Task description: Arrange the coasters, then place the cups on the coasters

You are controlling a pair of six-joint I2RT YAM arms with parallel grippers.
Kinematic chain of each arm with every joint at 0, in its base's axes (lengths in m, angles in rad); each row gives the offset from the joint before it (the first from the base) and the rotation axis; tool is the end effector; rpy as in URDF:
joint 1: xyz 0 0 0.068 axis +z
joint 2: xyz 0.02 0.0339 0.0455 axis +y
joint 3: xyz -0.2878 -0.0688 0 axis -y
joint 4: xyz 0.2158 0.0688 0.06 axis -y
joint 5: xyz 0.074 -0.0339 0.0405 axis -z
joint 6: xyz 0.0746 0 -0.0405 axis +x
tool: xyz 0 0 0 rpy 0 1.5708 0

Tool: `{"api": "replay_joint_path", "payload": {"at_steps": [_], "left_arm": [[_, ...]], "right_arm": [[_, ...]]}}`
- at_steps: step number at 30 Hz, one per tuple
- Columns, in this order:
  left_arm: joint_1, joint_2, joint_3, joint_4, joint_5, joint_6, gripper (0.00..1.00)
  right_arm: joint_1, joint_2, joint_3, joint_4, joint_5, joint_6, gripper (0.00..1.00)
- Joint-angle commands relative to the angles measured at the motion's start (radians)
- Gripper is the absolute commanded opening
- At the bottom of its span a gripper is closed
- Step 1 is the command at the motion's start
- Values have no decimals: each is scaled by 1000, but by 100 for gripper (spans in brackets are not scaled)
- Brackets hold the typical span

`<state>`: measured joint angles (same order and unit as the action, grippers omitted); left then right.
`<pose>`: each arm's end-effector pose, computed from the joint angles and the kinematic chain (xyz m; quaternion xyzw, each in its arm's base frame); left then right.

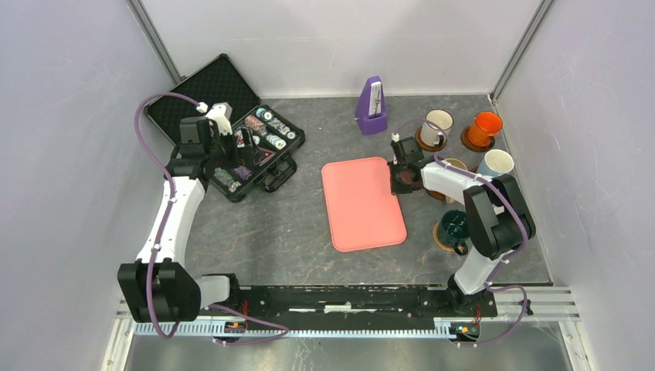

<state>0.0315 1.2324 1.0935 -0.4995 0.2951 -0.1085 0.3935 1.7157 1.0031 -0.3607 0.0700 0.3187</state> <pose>0.2638 -0.0134 0.3279 0.0041 0.8860 -0.1483 0.4392 0.3113 0.1236 0.1722 -0.0276 0.9683 0.0540 0.2424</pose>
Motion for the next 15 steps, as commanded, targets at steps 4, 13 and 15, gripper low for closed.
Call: {"api": "replay_joint_path", "payload": {"at_steps": [4,13,15], "left_arm": [[4,-7,32,13,16,-19,100],[3,11,39,19,26,-25,100],[3,13,39,19,26,-25,100]], "right_arm": [[-41,7,24,-26,80,118,0],[-44,-42,-22,-22,84,109,18],[-45,-56,-29,-19,81,110,28]]}}
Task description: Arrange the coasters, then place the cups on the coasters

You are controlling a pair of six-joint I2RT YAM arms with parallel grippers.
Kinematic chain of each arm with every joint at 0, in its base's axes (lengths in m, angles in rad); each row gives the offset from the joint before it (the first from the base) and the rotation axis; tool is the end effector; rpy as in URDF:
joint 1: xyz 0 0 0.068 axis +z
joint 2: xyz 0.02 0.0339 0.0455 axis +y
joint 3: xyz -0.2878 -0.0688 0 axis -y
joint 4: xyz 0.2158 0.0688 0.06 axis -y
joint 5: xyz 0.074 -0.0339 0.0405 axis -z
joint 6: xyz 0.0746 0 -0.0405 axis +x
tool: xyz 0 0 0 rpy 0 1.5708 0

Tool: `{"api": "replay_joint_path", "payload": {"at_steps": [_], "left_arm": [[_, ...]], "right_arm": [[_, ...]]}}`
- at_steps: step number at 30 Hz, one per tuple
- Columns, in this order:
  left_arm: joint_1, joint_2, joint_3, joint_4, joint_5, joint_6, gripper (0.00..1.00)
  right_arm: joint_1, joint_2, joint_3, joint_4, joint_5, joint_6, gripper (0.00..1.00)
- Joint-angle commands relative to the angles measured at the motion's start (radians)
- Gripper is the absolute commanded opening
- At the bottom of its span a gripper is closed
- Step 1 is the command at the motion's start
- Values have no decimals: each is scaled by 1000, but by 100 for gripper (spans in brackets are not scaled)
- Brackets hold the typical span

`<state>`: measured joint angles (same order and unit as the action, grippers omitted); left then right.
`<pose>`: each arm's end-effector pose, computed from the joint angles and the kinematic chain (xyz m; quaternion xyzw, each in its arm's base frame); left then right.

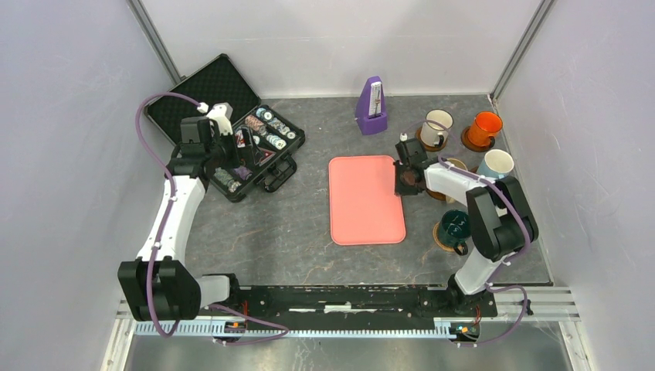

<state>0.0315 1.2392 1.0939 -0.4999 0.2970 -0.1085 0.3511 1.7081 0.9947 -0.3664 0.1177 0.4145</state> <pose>0.2652 -0.0135 0.3263 0.0040 0.8874 -0.1493 0.4361 0.3144 0.1058 0.1721 0.0450 0.9674 0.0377 0.2464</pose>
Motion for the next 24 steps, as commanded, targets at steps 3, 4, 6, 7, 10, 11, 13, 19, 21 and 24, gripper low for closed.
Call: {"api": "replay_joint_path", "payload": {"at_steps": [3,4,6,7,10,11,13,19,21,24], "left_arm": [[3,9,37,21,25,-23,100],[3,10,38,22,25,-23,100],[3,8,38,20,28,-19,100],[3,8,38,20,29,-17,100],[2,8,41,12,39,-3,100],[1,9,45,4,43,4,100],[1,11,54,-15,52,24,100],[2,58,131,-134,57,107,100],[2,89,195,-192,46,174,100],[2,171,325,-316,24,210,100]], "right_arm": [[-3,-63,-28,-10,25,20,38],[-3,-67,-29,-8,20,21,41],[-3,-78,-37,-2,8,17,42],[-4,-83,-41,1,4,14,43],[-3,-107,-48,17,-25,-5,45],[-3,-118,-47,21,-35,-20,47],[-3,-141,-43,32,-47,-48,70],[-3,-227,-18,75,-105,-157,98],[-3,-255,5,82,-114,-202,98],[-3,-279,74,67,-134,-298,98]]}}
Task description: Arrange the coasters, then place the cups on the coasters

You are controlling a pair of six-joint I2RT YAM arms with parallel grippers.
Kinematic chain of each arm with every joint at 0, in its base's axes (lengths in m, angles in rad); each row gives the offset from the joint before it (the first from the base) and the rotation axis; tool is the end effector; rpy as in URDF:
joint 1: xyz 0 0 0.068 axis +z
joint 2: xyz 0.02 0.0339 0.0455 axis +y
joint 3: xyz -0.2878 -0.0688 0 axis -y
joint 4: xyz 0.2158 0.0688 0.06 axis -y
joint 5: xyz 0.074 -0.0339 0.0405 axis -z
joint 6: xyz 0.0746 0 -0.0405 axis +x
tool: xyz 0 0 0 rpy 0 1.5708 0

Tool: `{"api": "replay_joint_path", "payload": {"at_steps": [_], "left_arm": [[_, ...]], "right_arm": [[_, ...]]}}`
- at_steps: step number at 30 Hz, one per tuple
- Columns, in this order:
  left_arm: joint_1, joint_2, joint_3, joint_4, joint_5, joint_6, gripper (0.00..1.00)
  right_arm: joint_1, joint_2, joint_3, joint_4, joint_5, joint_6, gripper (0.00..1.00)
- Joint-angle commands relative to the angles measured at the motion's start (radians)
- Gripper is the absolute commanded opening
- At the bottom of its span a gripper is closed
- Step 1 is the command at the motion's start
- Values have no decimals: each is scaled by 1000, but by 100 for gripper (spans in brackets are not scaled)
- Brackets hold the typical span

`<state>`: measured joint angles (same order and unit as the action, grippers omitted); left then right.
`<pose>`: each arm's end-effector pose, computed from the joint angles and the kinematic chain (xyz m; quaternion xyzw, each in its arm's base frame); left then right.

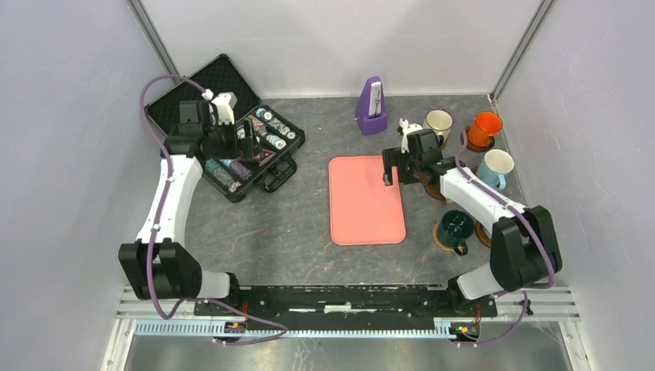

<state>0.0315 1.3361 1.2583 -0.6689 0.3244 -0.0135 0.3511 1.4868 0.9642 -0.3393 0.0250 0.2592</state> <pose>0.2797 -0.0150 0.3382 0.0443 0.9055 -0.1444 0.3965 0.2913 0.1047 0.2318 -0.0387 0.9370 0.0931 0.3345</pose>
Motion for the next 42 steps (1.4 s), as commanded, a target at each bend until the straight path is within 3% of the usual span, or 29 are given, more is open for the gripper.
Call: {"api": "replay_joint_path", "payload": {"at_steps": [1,9,11,15,19,24,31,42], "left_arm": [[1,101,210,-177,-11,119,100],[-13,285,471,-351,6,187,100],[-18,326,513,-371,-41,190,100],[-132,391,567,-388,-175,191,100],[-222,408,556,-362,-275,162,100],[-255,410,524,-351,-254,124,100],[-257,413,483,-336,-243,89,100],[-257,406,463,-281,-257,89,100]], "right_arm": [[-3,-62,129,31,-48,-173,98],[-59,-96,268,-114,-154,-529,98],[-115,-99,281,-147,-218,-559,98],[-247,-87,288,-178,-312,-577,98],[-380,-67,281,-181,-380,-605,98],[-474,-32,264,-181,-435,-617,98],[-491,-11,225,-172,-501,-598,98],[-491,37,295,-210,-545,-581,98]]}}
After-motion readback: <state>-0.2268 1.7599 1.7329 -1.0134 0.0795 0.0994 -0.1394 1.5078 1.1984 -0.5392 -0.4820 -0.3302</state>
